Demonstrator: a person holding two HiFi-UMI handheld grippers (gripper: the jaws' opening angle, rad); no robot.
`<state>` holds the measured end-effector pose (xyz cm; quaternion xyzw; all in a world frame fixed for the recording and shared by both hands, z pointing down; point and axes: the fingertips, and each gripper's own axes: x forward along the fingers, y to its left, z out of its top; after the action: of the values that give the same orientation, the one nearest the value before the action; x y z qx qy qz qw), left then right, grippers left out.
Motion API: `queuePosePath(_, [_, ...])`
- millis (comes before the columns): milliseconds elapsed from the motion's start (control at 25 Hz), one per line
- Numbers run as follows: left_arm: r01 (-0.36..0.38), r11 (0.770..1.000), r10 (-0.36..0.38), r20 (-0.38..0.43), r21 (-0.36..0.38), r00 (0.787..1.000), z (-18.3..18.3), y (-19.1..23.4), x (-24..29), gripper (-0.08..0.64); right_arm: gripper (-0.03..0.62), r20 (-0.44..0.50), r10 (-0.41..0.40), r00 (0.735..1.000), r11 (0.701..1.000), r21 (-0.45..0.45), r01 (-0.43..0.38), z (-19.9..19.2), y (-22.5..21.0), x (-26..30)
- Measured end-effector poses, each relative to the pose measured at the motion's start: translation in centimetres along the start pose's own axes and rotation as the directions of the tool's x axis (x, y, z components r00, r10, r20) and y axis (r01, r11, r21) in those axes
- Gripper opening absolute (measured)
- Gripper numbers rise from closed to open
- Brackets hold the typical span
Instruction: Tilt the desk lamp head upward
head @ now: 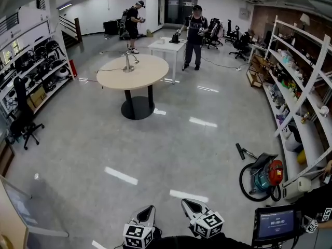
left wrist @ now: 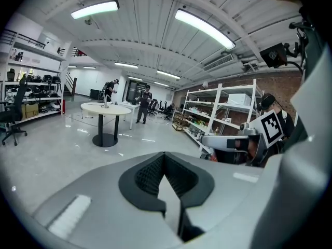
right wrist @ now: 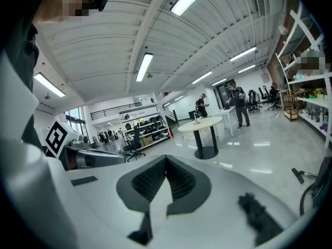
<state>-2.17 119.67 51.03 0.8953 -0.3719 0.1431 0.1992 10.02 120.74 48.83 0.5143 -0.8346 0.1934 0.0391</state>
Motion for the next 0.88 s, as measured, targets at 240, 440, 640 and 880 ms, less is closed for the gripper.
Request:
queuePosePath(240, [0.039,0.999,-0.039,0.001,-0.006,0.999,2.9,6.3,2.7,0.006,-0.002,-0.015,-0.001,1.0,0.999,-0.035,0.0,2.6,0.2,7.1])
queuePosePath(440, [0.055,0.998,-0.055,0.012,-0.028,0.998,4.8,12.3,3.7,0.006,-0.002,-0.024,-0.028,0.999,0.998,-0.057,0.027,4.3,0.9,13.0])
queuePosePath(640, [0.051,0.997,-0.05,0.036,-0.055,0.998,5.6,17.3,4.1,0.006,-0.002,-0.039,0.005,0.999,0.997,-0.075,-0.008,4.8,2.8,17.9])
queuePosePath(880, [0.04,0.997,-0.036,0.05,-0.071,0.998,6.3,20.4,5.0,0.006,-0.002,-0.038,0.05,0.998,0.996,-0.076,-0.052,5.4,3.2,21.7])
